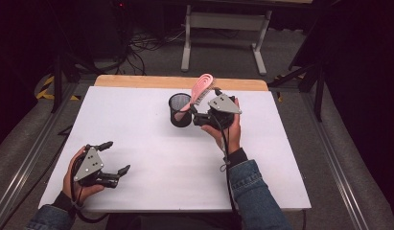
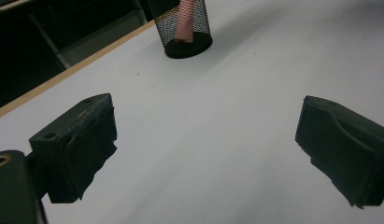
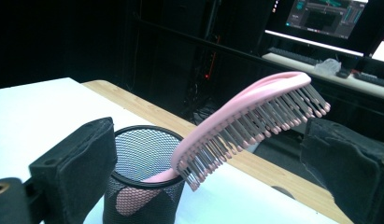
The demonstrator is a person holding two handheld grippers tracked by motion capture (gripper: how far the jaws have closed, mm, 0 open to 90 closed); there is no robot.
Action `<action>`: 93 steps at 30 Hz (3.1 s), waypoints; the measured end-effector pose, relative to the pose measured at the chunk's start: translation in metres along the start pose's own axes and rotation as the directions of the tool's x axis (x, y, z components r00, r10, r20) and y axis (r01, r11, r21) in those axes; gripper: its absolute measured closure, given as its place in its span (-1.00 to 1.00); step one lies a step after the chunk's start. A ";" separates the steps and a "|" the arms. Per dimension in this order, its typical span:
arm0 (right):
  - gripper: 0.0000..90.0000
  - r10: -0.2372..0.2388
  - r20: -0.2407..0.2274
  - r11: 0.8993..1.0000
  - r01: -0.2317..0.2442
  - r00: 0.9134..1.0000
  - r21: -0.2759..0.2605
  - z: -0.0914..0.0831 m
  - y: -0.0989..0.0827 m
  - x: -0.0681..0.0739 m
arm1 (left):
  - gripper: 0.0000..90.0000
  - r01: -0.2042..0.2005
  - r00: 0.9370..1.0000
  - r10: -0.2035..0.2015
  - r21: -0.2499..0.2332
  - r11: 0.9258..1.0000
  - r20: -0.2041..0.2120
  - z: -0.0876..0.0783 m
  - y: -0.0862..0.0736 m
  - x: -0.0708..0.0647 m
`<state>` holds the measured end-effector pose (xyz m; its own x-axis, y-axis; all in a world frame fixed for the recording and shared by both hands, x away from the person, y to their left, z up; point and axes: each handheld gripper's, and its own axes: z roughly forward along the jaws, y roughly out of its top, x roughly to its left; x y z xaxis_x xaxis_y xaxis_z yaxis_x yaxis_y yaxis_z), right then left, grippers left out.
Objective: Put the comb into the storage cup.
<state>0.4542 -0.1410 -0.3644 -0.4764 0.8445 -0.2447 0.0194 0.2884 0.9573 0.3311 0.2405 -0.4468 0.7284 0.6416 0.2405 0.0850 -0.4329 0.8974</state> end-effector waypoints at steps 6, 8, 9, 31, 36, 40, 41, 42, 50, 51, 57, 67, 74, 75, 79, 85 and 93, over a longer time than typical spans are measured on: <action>-0.90 -0.010 -0.024 1.000 0.010 1.000 0.001 -0.005 -0.002 0.003 | -0.86 0.001 1.000 -0.001 0.001 1.000 0.001 0.000 0.000 0.000; -0.90 -0.010 -0.032 1.000 0.010 0.999 0.002 -0.007 -0.003 0.004 | -0.86 0.001 1.000 -0.001 -0.001 1.000 0.001 0.000 0.000 0.000; -0.90 -0.008 -0.036 1.000 0.009 0.999 0.003 -0.007 -0.004 0.004 | -0.86 0.000 1.000 0.000 -0.001 1.000 0.001 0.000 0.000 0.000; -0.90 -0.026 -0.060 0.999 0.024 0.998 -0.037 -0.030 0.002 0.009 | -0.86 -0.008 1.000 0.008 -0.002 1.000 0.000 -0.001 0.001 0.000; -0.90 -0.032 -0.068 0.999 0.029 0.997 -0.046 -0.034 0.004 0.011 | -0.86 -0.010 1.000 0.010 0.000 1.000 0.001 -0.001 0.001 -0.001; -0.90 -0.041 -0.083 0.998 0.037 0.996 -0.049 -0.037 0.004 0.014 | -0.86 -0.007 1.000 0.007 -0.002 1.000 0.002 -0.001 0.001 0.000; -0.90 -0.044 -0.088 0.998 0.039 0.995 -0.049 -0.038 0.004 0.014 | -0.86 -0.009 1.000 0.009 -0.002 1.000 0.002 -0.001 0.001 0.000; -0.90 -0.047 -0.088 0.998 0.043 0.995 -0.047 -0.039 0.004 0.015 | -0.86 -0.010 1.000 0.010 -0.001 1.000 0.002 -0.001 0.001 -0.001; -0.90 -0.055 -0.099 0.997 0.050 0.994 -0.050 -0.045 0.004 0.017 | -0.86 -0.009 1.000 0.009 0.000 1.000 0.004 -0.001 0.001 -0.001; -0.90 -0.060 -0.100 0.997 0.055 0.993 -0.048 -0.046 0.004 0.017 | -0.86 -0.009 1.000 0.009 0.000 1.000 0.005 -0.001 0.001 -0.001; -0.90 -0.073 -0.108 0.996 0.068 0.991 -0.051 -0.052 0.003 0.019 | -0.86 -0.010 1.000 0.010 0.003 1.000 0.009 0.000 0.001 -0.001; -0.89 -0.093 -0.119 0.995 0.088 0.989 -0.051 -0.063 0.000 0.021 | -0.86 -0.010 1.000 0.010 0.003 1.000 0.010 0.000 0.001 -0.001; -0.89 -0.092 -0.123 0.995 0.086 0.988 -0.054 -0.069 -0.001 0.020 | -0.86 -0.011 1.000 0.011 0.004 1.000 0.013 0.000 0.001 -0.001; -0.89 -0.097 -0.123 0.994 0.091 0.988 -0.054 -0.070 -0.002 0.020 | -0.86 -0.010 1.000 0.010 0.004 1.000 0.012 0.000 0.001 -0.001; -0.89 -0.100 -0.125 0.994 0.094 0.987 -0.054 -0.072 -0.002 0.021 | -0.86 -0.012 1.000 0.011 0.005 1.000 0.013 0.000 0.001 -0.001; -0.89 -0.110 -0.130 0.993 0.104 0.985 -0.055 -0.075 -0.003 0.021 | -0.86 -0.012 1.000 0.012 0.005 1.000 0.012 0.000 0.001 -0.001; -0.89 -0.119 -0.134 0.992 0.113 0.984 -0.052 -0.080 -0.007 0.020 | -0.86 -0.014 1.000 0.014 0.006 1.000 0.013 0.000 0.001 -0.001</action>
<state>0.3736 -0.1619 -0.3633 -0.5886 0.7362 -0.3340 -0.0801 0.3580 0.9303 0.3301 0.2391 -0.4459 0.7380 0.6275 0.2482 0.0792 -0.4458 0.8916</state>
